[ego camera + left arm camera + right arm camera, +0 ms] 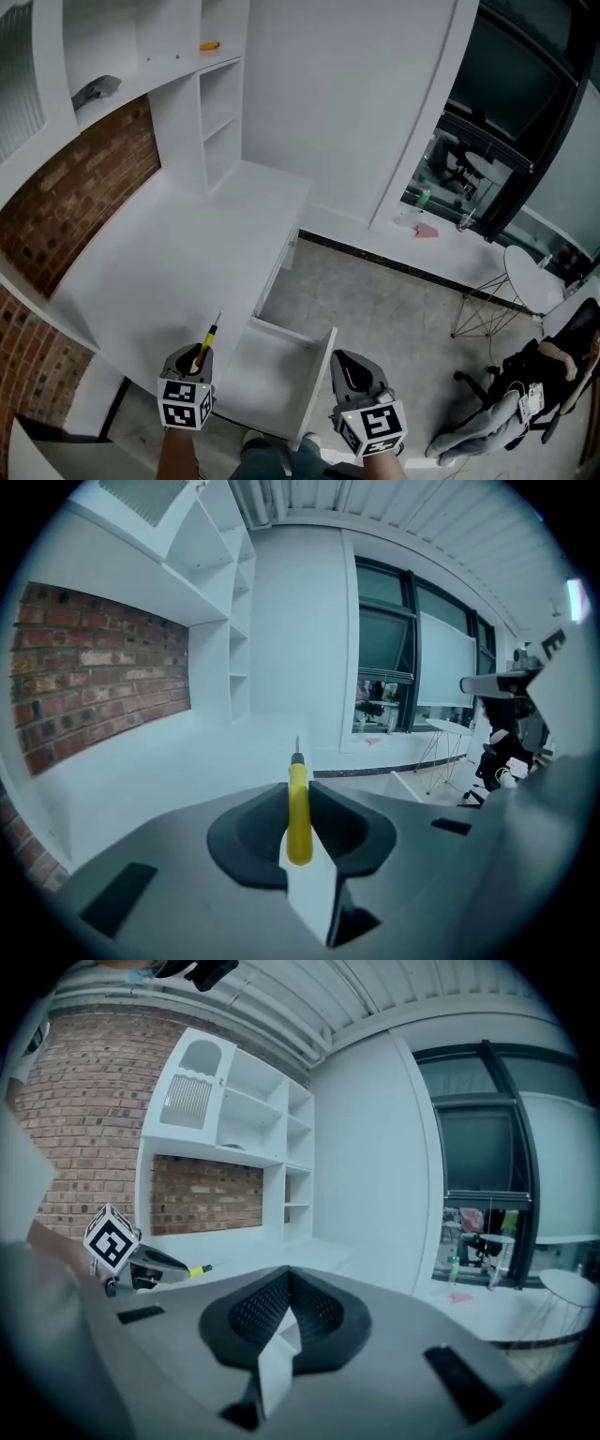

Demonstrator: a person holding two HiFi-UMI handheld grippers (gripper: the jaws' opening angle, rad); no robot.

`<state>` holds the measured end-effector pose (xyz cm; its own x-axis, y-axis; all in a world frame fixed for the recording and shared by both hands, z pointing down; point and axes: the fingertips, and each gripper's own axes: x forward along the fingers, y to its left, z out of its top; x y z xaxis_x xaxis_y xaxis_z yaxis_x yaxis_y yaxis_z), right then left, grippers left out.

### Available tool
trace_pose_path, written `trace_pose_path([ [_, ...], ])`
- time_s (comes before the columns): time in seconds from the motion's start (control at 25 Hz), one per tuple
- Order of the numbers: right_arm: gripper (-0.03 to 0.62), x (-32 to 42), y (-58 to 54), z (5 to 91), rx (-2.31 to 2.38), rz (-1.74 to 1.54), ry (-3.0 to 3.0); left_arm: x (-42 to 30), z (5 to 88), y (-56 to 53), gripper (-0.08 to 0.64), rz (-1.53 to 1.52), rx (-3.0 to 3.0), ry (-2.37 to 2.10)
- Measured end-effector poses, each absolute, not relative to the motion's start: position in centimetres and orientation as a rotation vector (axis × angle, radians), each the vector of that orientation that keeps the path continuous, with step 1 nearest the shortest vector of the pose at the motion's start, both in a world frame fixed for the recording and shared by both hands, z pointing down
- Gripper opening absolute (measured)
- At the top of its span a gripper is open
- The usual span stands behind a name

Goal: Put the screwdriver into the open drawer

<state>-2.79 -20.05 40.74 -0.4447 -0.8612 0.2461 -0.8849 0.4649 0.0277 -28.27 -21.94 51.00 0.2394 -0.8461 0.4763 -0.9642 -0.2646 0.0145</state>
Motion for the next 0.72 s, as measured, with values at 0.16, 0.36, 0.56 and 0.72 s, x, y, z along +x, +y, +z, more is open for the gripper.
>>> trace_pose_path([
  [0.16, 0.011, 0.2, -20.3, 41.3, 1.537, 0.177, -2.471, -24.7, 51.5, -22.4, 0.078, 0.542, 2.219, -1.645],
  [0.36, 0.011, 1.5, -19.4, 43.8, 1.471, 0.231, -2.438, -21.0, 53.9, -22.2, 0.080, 0.580, 2.209, -1.571],
  [0.56, 0.011, 2.9, -18.7, 46.9, 1.453, 0.336, -2.404, -17.0, 57.4, -21.9, 0.080, 0.642, 2.205, -1.458],
  [0.72, 0.011, 3.9, -18.5, 49.7, 1.435, 0.407, -2.388, -14.6, 61.7, -21.6, 0.080, 0.689, 2.166, -1.363],
])
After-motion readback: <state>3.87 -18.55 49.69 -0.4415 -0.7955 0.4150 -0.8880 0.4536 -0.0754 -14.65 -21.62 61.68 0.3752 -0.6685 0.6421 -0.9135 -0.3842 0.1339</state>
